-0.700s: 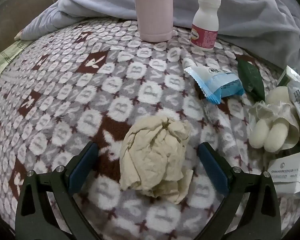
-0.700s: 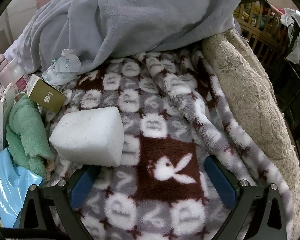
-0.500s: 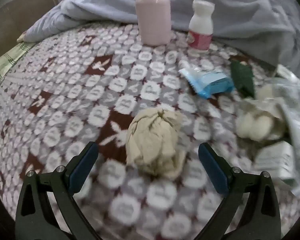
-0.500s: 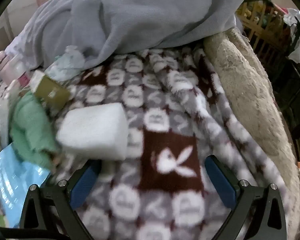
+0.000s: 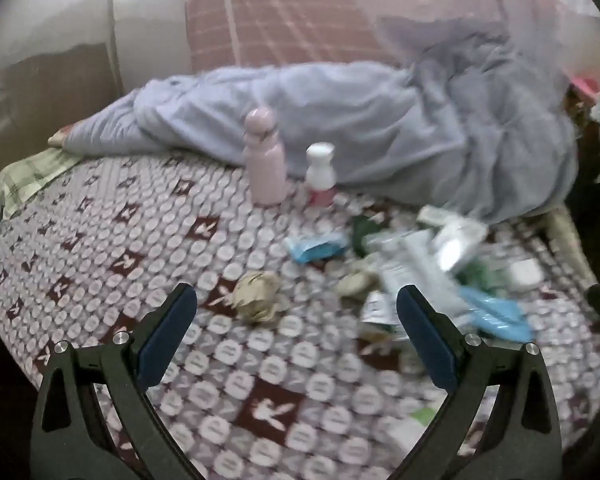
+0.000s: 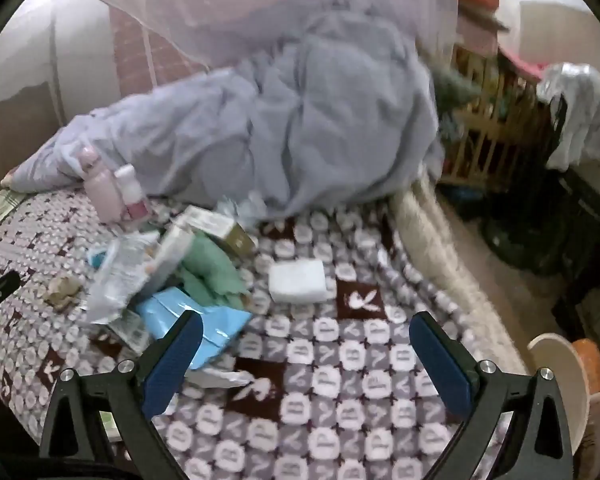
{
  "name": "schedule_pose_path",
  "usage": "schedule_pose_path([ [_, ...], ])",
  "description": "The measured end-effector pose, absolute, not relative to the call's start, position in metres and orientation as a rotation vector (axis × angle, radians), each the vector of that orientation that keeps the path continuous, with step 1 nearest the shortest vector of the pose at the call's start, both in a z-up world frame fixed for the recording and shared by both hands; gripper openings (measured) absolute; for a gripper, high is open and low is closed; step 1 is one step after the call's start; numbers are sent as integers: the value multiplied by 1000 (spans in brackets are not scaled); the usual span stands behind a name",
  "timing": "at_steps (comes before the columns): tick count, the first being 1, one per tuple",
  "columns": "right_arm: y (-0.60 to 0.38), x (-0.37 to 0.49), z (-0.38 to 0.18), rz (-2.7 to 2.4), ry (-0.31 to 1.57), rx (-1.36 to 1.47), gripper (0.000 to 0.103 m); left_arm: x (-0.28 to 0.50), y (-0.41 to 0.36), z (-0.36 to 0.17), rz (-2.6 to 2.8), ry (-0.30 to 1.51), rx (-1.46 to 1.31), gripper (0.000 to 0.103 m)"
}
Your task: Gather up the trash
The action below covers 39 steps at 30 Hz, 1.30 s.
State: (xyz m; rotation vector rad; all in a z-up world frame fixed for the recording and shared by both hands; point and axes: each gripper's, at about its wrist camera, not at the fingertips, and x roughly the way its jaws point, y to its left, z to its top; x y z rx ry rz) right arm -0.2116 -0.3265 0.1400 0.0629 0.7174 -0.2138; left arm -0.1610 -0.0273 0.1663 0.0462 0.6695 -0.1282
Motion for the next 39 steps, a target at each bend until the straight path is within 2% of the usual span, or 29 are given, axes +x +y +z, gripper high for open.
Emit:
schedule_pose_path([
  [14, -289, -259, 189, -146, 557, 56, 103, -217, -50, 210, -181, 525, -10, 100],
  [39, -293, -274, 206, -167, 482, 49, 103, -220, -69, 215, -144, 487, -7, 100],
])
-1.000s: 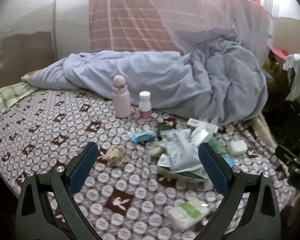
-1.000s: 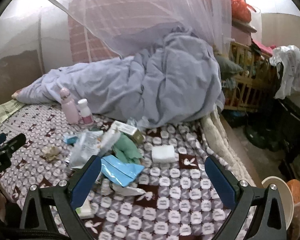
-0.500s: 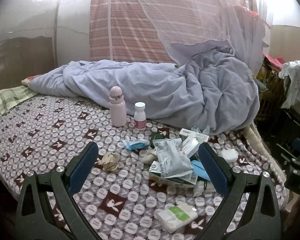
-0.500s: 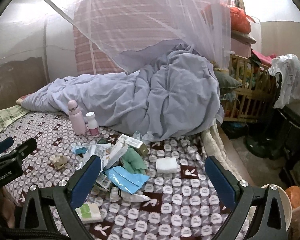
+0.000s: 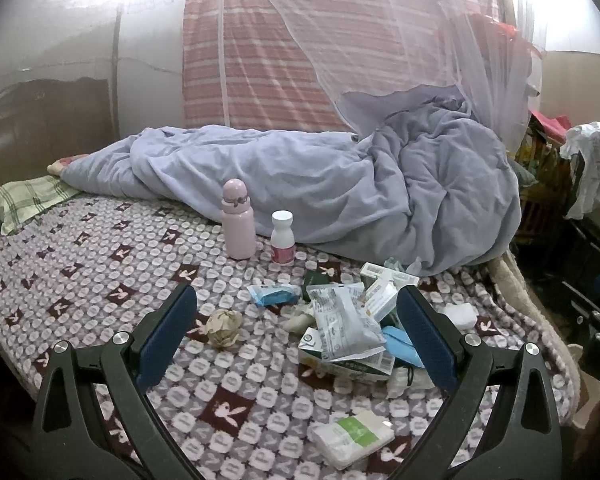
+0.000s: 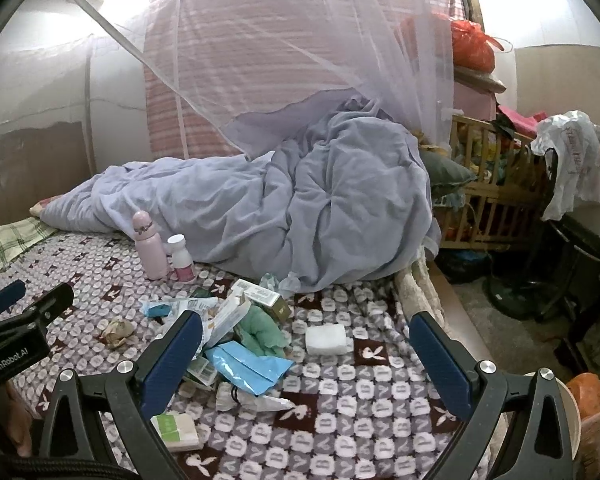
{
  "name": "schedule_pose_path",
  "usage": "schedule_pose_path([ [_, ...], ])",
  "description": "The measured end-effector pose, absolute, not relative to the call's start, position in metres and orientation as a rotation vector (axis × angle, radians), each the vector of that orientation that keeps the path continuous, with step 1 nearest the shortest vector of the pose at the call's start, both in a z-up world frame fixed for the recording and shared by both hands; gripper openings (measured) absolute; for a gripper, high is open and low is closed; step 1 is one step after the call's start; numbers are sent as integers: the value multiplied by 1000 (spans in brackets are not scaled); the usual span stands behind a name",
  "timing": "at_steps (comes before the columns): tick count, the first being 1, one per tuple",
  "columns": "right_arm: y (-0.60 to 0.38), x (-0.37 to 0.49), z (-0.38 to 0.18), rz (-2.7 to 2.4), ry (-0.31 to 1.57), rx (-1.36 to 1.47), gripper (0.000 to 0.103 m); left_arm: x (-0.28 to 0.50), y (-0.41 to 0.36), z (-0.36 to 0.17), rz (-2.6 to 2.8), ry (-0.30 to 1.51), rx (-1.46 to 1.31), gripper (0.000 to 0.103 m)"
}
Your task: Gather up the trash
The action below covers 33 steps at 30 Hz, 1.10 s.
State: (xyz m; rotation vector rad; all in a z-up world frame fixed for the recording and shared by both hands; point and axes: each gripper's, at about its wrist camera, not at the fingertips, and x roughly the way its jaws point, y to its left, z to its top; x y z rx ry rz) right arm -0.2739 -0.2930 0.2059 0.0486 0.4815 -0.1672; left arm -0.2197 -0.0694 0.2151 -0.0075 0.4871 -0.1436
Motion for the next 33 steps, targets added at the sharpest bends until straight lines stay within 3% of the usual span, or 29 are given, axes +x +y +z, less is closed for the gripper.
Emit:
schedule_pose_path([
  [33, -304, -270, 206, -202, 493, 64, 103, -219, -89, 209, -173, 505, -6, 100],
])
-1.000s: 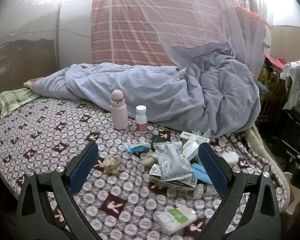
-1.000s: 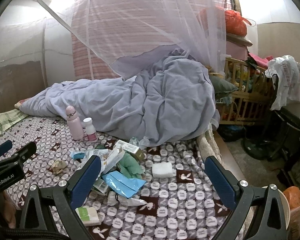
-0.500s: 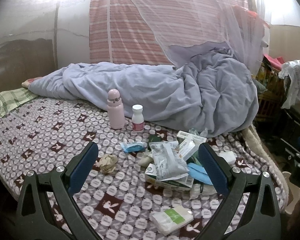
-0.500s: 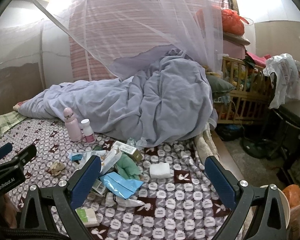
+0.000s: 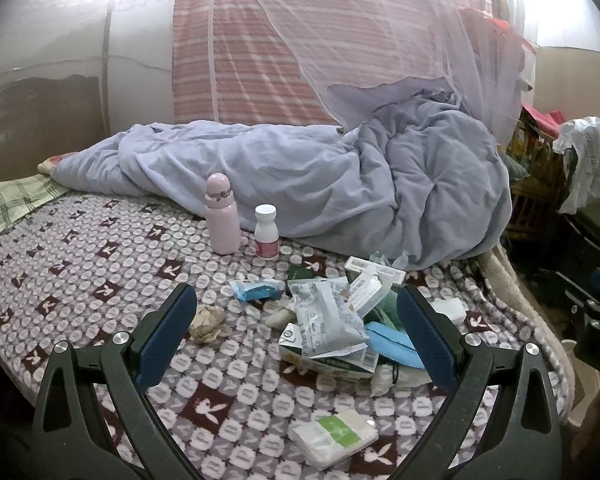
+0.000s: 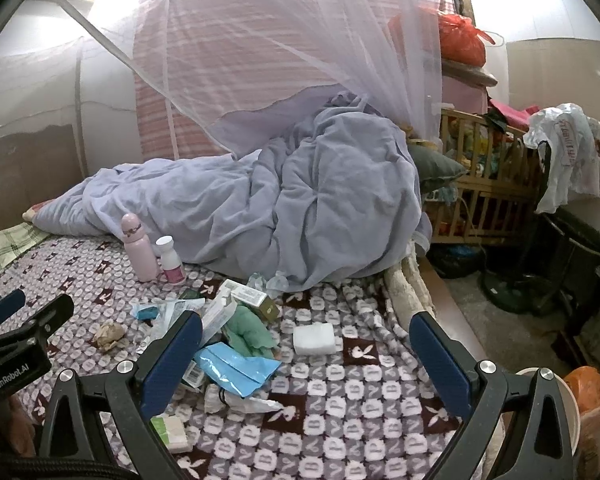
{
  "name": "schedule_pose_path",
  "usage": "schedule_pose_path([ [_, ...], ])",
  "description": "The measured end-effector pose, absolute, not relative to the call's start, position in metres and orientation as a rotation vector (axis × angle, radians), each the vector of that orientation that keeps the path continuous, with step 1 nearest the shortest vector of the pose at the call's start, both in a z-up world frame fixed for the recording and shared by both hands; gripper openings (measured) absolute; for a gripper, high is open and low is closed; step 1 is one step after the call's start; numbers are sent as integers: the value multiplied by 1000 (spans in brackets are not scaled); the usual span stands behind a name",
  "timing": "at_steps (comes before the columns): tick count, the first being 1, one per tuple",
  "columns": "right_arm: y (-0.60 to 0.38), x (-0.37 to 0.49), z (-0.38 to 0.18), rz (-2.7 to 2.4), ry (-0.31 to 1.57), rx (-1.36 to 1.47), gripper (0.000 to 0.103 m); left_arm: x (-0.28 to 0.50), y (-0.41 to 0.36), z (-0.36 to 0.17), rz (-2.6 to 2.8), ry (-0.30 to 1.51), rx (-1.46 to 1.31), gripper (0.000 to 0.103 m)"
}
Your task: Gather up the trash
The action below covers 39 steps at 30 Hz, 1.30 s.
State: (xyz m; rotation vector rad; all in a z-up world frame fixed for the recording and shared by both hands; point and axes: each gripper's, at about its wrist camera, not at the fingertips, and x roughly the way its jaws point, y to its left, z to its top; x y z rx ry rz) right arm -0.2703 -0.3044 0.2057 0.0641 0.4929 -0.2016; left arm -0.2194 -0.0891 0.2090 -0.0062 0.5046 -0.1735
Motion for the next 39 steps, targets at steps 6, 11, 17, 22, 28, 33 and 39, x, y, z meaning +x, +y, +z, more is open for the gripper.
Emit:
schedule_pose_path([
  [6, -308, -269, 203, -202, 505, 72, 103, -217, -92, 206, -180, 518, -6, 100],
  [11, -309, -267, 200, -207, 515, 73, 103, -216, -91, 204, -183, 522, -10, 100],
  [17, -311, -264, 195, -206, 533, 77, 103, -214, -92, 201, -183, 532, -16, 100],
  [22, -311, -263, 195, -208, 534, 77, 103, -214, -92, 199, -183, 533, -16, 100],
  [28, -312, -263, 194, -208, 538, 78, 103, -214, -92, 199, -182, 533, -14, 100],
  [33, -314, -264, 191, -210, 543, 79, 103, -214, -93, 194, -179, 540, -6, 100],
  [39, -315, -262, 191, -207, 547, 83, 103, -214, -93, 193, -179, 539, -8, 100],
])
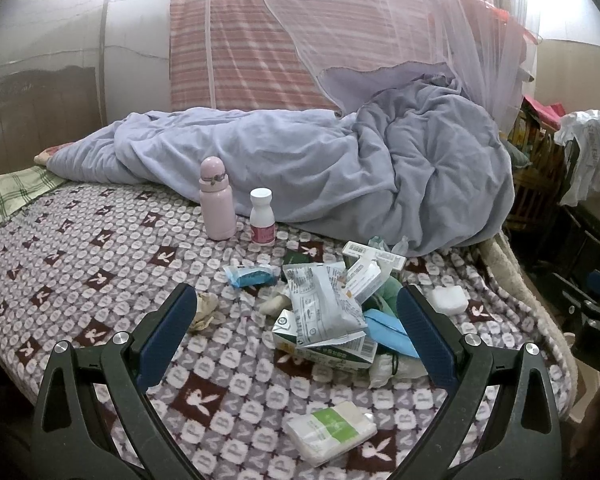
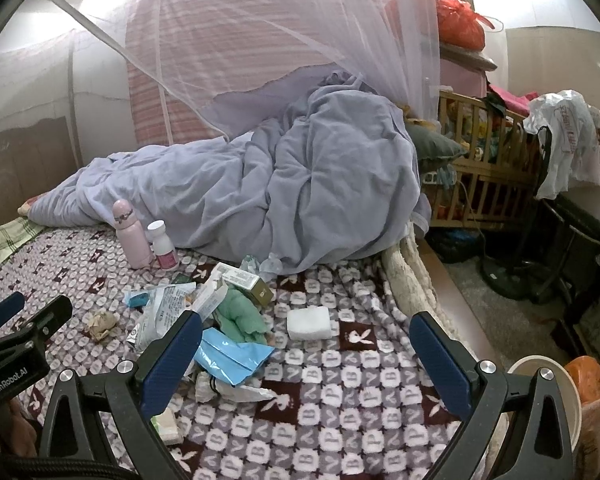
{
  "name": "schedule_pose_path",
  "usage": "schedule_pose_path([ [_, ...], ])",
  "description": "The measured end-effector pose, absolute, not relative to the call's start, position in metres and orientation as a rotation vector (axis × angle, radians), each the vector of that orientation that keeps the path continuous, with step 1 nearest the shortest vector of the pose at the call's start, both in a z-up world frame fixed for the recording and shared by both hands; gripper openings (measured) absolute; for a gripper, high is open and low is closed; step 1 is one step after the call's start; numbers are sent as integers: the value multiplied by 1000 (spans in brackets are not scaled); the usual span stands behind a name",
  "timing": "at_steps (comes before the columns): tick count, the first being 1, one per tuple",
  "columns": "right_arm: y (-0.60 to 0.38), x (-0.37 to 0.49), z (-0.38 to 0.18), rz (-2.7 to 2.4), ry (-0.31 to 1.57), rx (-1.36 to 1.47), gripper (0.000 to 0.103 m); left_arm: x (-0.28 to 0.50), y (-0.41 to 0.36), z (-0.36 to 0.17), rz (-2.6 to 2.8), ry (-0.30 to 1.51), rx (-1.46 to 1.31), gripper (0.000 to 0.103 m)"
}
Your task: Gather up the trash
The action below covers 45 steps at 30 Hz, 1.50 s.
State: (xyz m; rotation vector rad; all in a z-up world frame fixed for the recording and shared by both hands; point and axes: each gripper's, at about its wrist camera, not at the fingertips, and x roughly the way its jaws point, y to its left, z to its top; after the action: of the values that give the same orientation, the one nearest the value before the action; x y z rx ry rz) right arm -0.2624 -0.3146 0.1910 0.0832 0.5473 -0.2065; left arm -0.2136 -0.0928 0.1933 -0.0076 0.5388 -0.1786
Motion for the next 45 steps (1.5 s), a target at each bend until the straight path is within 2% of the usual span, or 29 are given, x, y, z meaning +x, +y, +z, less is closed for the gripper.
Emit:
schedule_pose_path([
  [45, -315, -247, 171, -172, 664, 71, 103, -195, -75, 174, -119, 621, 6, 100],
])
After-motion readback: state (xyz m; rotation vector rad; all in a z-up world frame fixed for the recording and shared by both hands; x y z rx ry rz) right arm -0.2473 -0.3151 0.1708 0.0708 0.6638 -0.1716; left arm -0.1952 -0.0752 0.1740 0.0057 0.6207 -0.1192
